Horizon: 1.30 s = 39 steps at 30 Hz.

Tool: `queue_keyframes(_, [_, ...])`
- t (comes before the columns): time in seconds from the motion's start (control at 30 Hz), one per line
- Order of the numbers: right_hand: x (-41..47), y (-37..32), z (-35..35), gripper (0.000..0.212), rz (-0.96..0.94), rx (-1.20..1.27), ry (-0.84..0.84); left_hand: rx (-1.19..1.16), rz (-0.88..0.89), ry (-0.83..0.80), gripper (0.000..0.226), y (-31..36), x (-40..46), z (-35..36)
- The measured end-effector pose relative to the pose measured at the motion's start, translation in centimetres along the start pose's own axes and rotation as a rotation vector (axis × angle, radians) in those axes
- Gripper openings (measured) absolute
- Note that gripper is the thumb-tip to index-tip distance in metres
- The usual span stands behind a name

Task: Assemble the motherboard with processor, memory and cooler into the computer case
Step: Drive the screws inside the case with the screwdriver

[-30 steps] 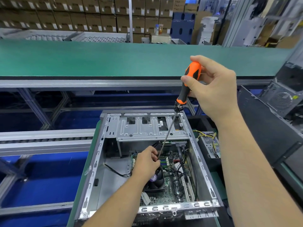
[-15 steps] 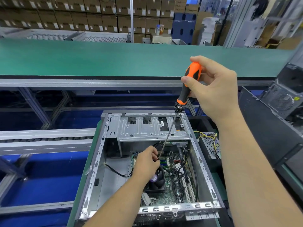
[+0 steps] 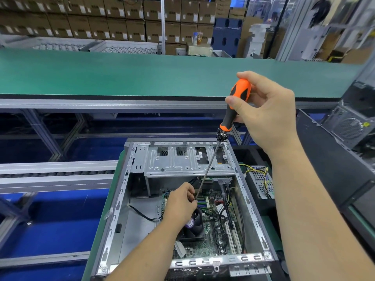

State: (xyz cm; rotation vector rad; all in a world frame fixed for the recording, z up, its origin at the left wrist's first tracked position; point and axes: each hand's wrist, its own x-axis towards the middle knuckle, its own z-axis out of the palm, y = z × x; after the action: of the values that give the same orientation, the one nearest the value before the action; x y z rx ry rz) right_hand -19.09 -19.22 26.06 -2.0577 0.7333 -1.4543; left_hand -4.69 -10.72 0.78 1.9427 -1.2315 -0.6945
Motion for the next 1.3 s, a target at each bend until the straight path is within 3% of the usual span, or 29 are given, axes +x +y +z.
queue_keyframes(0.23, [-0.13, -0.38, 0.66, 0.040, 0.006, -0.009, -0.022, 0.022, 0.033, 0.017, 0.035, 0.17, 0.06, 0.04])
queue_keyframes(1.3, [0.07, -0.26, 0.34, 0.040, 0.012, -0.022, 0.025, 0.082, 0.000, 0.052, 0.024, 0.32, -0.14, -0.37])
